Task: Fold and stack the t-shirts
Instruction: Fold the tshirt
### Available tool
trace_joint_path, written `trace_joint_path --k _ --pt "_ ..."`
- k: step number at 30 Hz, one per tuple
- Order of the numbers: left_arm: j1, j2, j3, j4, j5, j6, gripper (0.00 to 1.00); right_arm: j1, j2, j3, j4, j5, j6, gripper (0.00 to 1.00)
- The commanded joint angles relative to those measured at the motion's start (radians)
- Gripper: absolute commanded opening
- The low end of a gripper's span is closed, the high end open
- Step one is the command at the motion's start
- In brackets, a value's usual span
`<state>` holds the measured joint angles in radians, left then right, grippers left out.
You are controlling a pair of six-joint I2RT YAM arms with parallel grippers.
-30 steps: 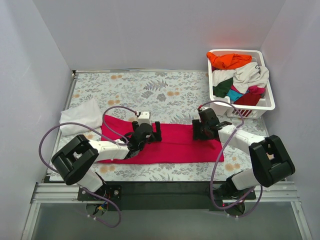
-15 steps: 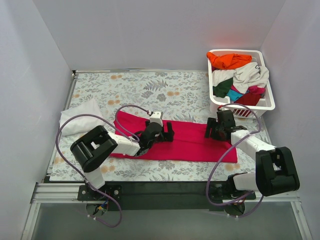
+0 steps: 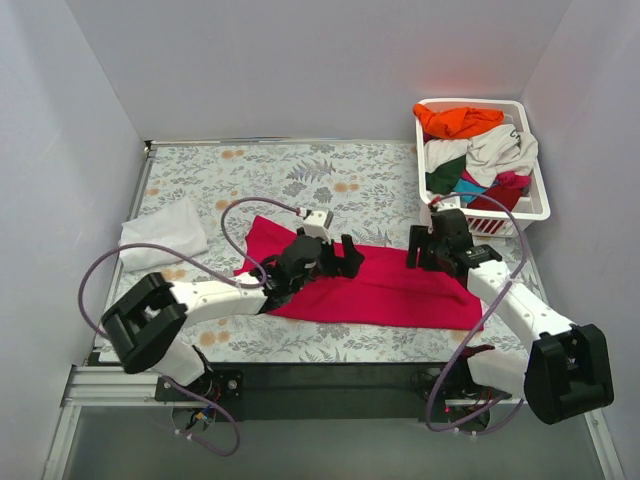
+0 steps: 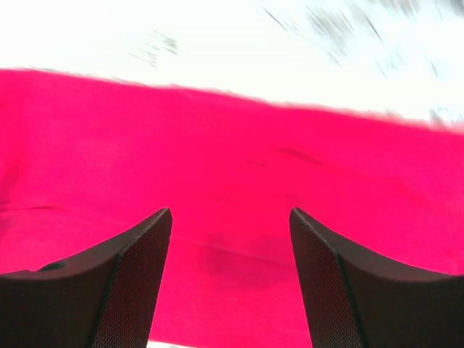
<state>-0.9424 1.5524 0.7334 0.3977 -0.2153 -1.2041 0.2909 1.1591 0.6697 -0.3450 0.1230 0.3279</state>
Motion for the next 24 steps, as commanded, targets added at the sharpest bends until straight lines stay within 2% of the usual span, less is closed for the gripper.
trace_joint_path --k 1,5,6,9,10,12,16,24 --pt "0.025 -0.184 0.044 -0.132 -0.110 0.038 0.83 0.100 -0.018 0.146 -0.018 0.021 -0.029 0.60" --pt "0.157 -0.374 -0.024 -0.301 -0.154 0.018 0.86 0.229 0.066 0.261 0.016 0.010 -0.042 0.60" --pt "0.248 -0.409 -0.046 -0.324 -0.151 0.006 0.86 0.247 0.092 0.280 0.033 -0.003 -0.049 0.60" --pt "0.394 -0.547 -0.109 -0.391 -0.148 0.011 0.87 0.313 0.223 0.384 0.084 -0.069 -0.072 0.57" --pt "0.401 -0.589 -0.120 -0.431 -0.207 0.003 0.88 0.330 0.261 0.443 0.093 -0.092 -0.085 0.56" --pt "0.413 -0.609 -0.167 -0.407 -0.213 0.003 0.90 0.382 0.384 0.516 0.109 -0.115 -0.095 0.55" --pt "0.471 -0.551 -0.181 -0.404 -0.199 -0.003 0.90 0.444 0.626 0.700 0.115 -0.213 -0.122 0.52" --pt "0.539 -0.558 -0.247 -0.332 -0.168 -0.011 0.90 0.508 0.873 0.936 0.120 -0.332 -0.127 0.50"
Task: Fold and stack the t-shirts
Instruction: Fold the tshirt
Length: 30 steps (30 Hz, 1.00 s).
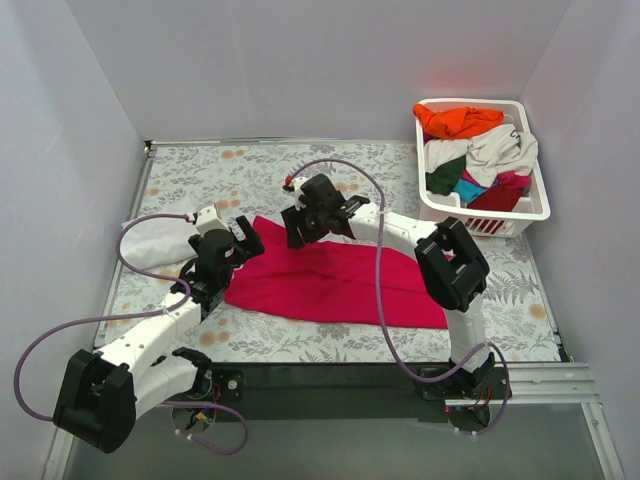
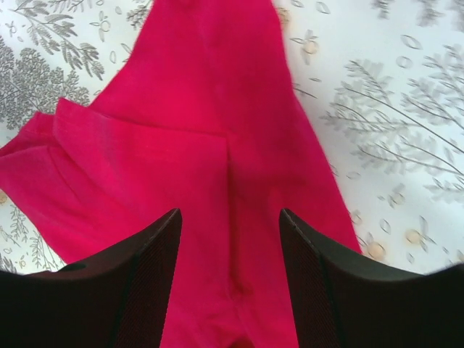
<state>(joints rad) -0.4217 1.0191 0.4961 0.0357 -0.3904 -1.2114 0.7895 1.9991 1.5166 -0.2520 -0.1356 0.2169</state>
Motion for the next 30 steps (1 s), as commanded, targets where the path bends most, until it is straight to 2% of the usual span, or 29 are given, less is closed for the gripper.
trace_joint_path --k 1,10,30 --pt "0.021 -0.027 -0.011 0.035 0.007 -0.005 0.90 0.010 0.050 0.102 0.026 -0.093 -0.014 0.50" --pt "0.032 -0.017 -0.024 0.047 0.018 -0.008 0.90 0.013 0.159 0.155 0.026 -0.128 -0.013 0.48" --pt "0.038 -0.020 -0.034 0.052 0.035 -0.011 0.90 0.037 0.170 0.103 0.039 -0.147 -0.001 0.36"
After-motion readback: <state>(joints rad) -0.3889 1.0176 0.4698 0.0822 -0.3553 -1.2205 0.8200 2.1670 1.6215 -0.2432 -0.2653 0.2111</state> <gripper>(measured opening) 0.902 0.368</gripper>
